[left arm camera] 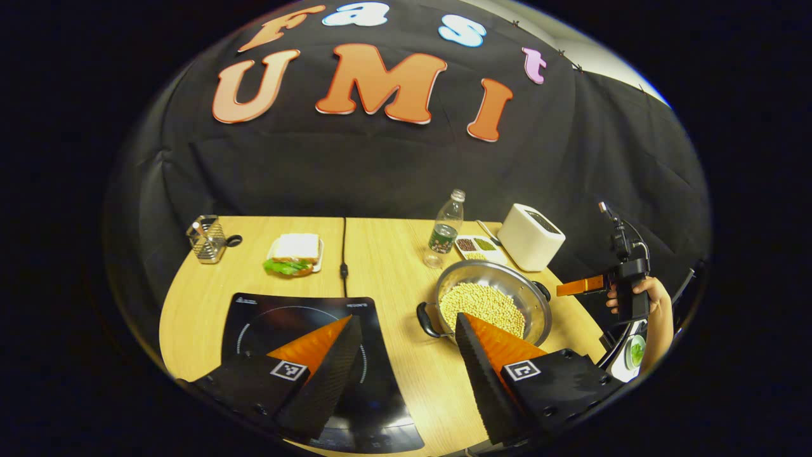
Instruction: First push the handle of the pot to place it horizontally, then grasp the pot with both hands and set it on the induction cooktop.
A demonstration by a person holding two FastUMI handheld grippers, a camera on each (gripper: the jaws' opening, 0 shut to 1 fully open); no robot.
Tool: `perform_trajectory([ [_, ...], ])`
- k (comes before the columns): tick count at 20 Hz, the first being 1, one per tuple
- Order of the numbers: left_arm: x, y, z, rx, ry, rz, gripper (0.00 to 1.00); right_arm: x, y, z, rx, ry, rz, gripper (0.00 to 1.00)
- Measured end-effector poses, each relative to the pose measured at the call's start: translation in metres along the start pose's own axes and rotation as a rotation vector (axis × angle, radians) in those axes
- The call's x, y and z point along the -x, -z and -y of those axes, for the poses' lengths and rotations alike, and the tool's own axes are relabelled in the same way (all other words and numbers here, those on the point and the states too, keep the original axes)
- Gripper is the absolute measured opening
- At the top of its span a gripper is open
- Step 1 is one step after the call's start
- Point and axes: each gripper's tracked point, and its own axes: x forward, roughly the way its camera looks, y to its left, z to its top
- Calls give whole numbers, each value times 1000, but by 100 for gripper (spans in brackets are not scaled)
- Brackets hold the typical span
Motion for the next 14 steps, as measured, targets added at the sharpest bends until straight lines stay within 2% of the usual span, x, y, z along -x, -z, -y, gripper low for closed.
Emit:
perform_trajectory([
  [3, -38, 19, 25, 16, 45, -126, 98, -9, 1, -6, 32, 8, -16, 83],
  [7, -85, 36, 30, -2, 17, -221, 98, -26, 4, -8, 51, 37, -42, 86],
  [9, -106, 51, 35, 32, 22, -282, 98, -32, 2, -9, 48, 38, -51, 87],
  [13, -139, 70, 20, 94, -40, -359, 93, -47, 3, -3, 51, 69, -70, 86],
  [14, -146, 75, 19, 109, -44, -379, 96, -52, 5, 2, 53, 91, -78, 87],
])
